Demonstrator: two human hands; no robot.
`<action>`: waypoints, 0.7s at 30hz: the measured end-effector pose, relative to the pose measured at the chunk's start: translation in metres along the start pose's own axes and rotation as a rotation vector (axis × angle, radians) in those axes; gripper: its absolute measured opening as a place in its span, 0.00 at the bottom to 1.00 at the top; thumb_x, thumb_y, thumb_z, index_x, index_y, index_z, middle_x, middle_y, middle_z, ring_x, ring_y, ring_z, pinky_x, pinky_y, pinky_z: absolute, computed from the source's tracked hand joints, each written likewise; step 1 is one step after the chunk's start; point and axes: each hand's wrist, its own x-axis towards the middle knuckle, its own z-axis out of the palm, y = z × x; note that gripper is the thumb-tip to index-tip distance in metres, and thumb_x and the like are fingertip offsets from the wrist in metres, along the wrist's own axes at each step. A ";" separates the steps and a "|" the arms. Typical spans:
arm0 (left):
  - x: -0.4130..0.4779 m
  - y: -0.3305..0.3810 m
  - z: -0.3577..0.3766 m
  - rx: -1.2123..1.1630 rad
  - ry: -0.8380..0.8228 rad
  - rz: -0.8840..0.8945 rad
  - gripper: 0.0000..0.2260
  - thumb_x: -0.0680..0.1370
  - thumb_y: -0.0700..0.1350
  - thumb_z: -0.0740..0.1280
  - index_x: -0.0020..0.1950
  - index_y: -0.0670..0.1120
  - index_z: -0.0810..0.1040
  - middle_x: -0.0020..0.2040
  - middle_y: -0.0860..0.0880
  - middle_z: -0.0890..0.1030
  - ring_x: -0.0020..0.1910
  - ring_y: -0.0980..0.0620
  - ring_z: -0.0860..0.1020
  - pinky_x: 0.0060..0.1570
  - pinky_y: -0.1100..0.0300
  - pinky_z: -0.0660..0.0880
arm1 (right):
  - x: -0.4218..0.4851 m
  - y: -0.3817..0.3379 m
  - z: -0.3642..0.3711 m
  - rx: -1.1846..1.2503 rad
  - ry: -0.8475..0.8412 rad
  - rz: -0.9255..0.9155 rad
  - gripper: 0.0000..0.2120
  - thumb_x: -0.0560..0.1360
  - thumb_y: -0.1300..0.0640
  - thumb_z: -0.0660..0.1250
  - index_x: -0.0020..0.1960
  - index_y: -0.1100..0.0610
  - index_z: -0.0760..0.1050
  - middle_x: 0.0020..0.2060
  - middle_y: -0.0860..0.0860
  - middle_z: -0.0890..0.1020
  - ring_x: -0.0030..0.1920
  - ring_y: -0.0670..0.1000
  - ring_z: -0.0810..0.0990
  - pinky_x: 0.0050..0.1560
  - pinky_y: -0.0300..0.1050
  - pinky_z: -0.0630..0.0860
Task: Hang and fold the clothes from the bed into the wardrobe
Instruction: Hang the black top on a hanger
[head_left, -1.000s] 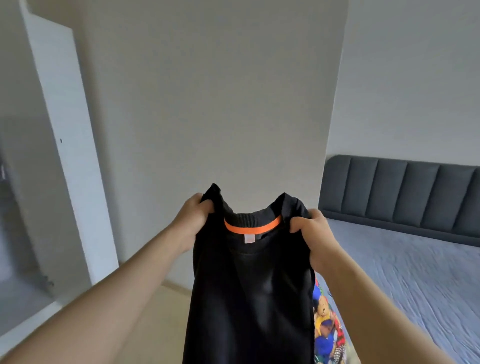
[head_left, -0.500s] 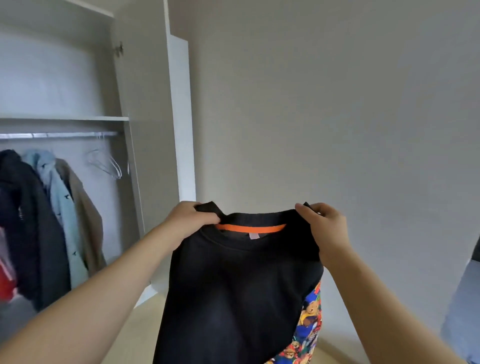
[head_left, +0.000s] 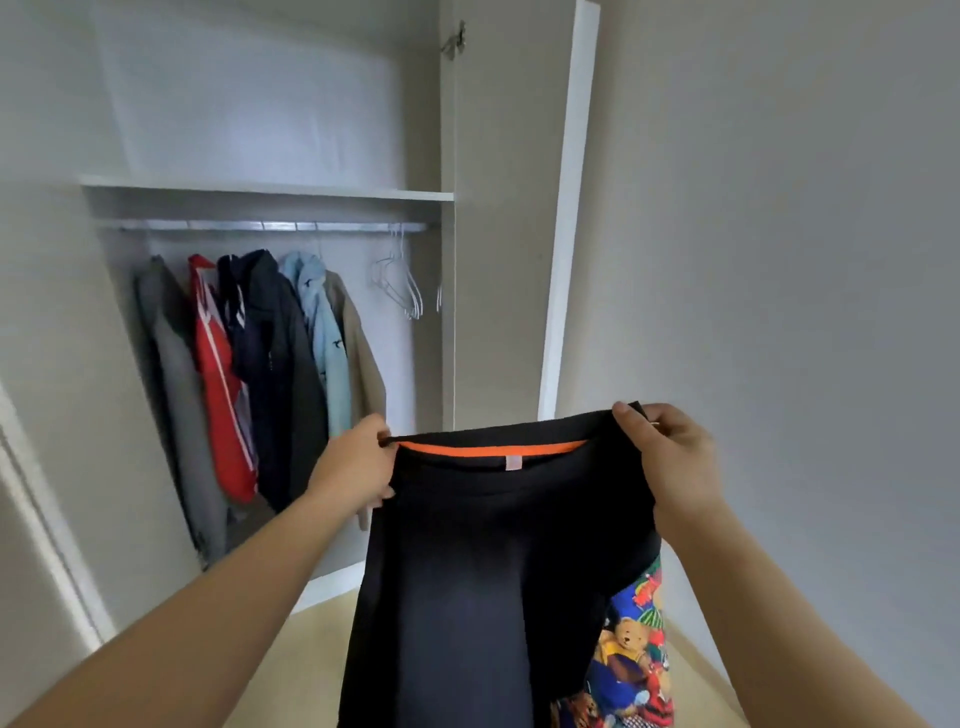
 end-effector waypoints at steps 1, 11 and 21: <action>0.008 -0.005 0.000 -0.196 -0.032 -0.130 0.06 0.80 0.43 0.57 0.44 0.47 0.69 0.40 0.42 0.77 0.34 0.45 0.80 0.35 0.54 0.79 | 0.012 0.008 0.013 0.008 -0.039 0.012 0.10 0.72 0.55 0.71 0.33 0.55 0.76 0.31 0.50 0.76 0.32 0.48 0.74 0.37 0.43 0.73; 0.116 0.010 0.010 -1.391 -0.100 -0.628 0.02 0.76 0.36 0.60 0.46 0.39 0.71 0.40 0.45 0.72 0.38 0.51 0.72 0.38 0.57 0.70 | 0.150 0.077 0.089 0.088 -0.162 0.164 0.14 0.73 0.57 0.70 0.30 0.56 0.72 0.31 0.50 0.76 0.35 0.51 0.75 0.36 0.43 0.73; 0.203 0.011 0.022 -1.380 0.131 -0.553 0.06 0.76 0.41 0.61 0.43 0.42 0.76 0.27 0.46 0.80 0.25 0.49 0.80 0.24 0.61 0.75 | 0.237 0.140 0.190 0.004 -0.431 0.275 0.06 0.76 0.54 0.65 0.42 0.53 0.76 0.39 0.53 0.79 0.44 0.51 0.79 0.41 0.42 0.76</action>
